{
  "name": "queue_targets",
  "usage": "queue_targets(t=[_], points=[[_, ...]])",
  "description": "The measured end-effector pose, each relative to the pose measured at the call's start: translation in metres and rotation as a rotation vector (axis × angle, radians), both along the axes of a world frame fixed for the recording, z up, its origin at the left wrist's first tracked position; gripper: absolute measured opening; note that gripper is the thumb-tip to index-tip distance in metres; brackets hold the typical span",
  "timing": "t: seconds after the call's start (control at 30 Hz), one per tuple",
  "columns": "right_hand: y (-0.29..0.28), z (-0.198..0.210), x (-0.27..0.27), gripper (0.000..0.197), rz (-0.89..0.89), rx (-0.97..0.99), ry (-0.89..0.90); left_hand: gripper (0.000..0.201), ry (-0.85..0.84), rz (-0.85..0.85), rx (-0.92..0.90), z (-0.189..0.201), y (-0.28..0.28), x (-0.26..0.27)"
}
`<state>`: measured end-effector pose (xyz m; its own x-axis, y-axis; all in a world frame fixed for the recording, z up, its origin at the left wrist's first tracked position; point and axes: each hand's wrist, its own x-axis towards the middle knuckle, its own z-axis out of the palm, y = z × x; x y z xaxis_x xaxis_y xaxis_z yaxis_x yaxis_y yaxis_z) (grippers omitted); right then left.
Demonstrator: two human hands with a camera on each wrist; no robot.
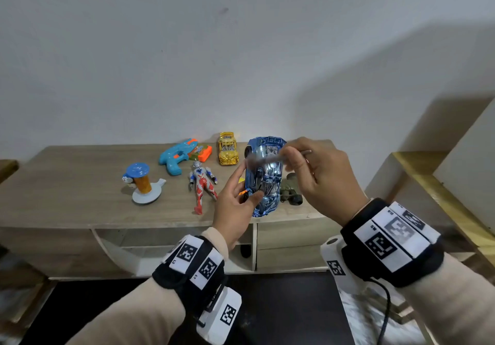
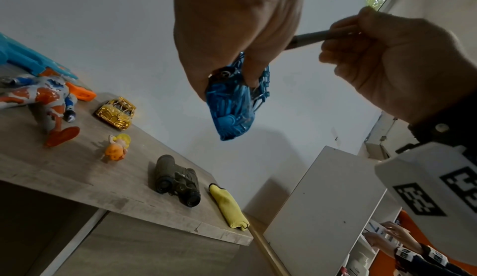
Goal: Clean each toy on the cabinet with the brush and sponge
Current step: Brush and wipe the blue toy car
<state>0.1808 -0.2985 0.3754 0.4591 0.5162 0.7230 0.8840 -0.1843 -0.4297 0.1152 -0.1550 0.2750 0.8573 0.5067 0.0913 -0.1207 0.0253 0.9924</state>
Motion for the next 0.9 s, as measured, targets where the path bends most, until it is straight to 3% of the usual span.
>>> queue_targets(t=[0.1, 0.2, 0.33, 0.47, 0.57, 0.7, 0.83, 0.9], points=[[-0.005, 0.003, 0.000, 0.038, -0.024, 0.084, 0.092, 0.070, -0.014, -0.022, -0.028, 0.003, 0.002, -0.001], [-0.010, 0.008, 0.008, 0.031, -0.117, 0.222, 0.108, 0.068, -0.030, -0.051, -0.038, 0.003, 0.003, -0.001], [-0.013, 0.009, 0.016, 0.028, -0.109, 0.039, 0.178, 0.067, 0.005, -0.054, -0.126, 0.004, 0.006, -0.002], [-0.021, 0.013, 0.019, 0.030, -0.109, 0.184, 0.200, 0.065, -0.007, -0.062, -0.181, 0.005, 0.006, -0.002], [-0.022, 0.012, 0.019, 0.028, -0.095, 0.048, 0.247, 0.064, -0.019, -0.081, -0.207, 0.007, 0.005, 0.002], [-0.025, 0.006, 0.012, 0.031, -0.057, 0.114, 0.215, 0.065, -0.011, -0.076, -0.270, 0.008, 0.009, 0.007], [-0.024, -0.002, 0.008, 0.034, -0.037, -0.093, 0.202, 0.066, -0.020, -0.080, -0.323, 0.013, 0.012, 0.010], [-0.026, -0.002, 0.007, 0.037, -0.030, -0.064, 0.191, 0.069, -0.029, -0.073, -0.364, 0.014, 0.014, 0.010]])
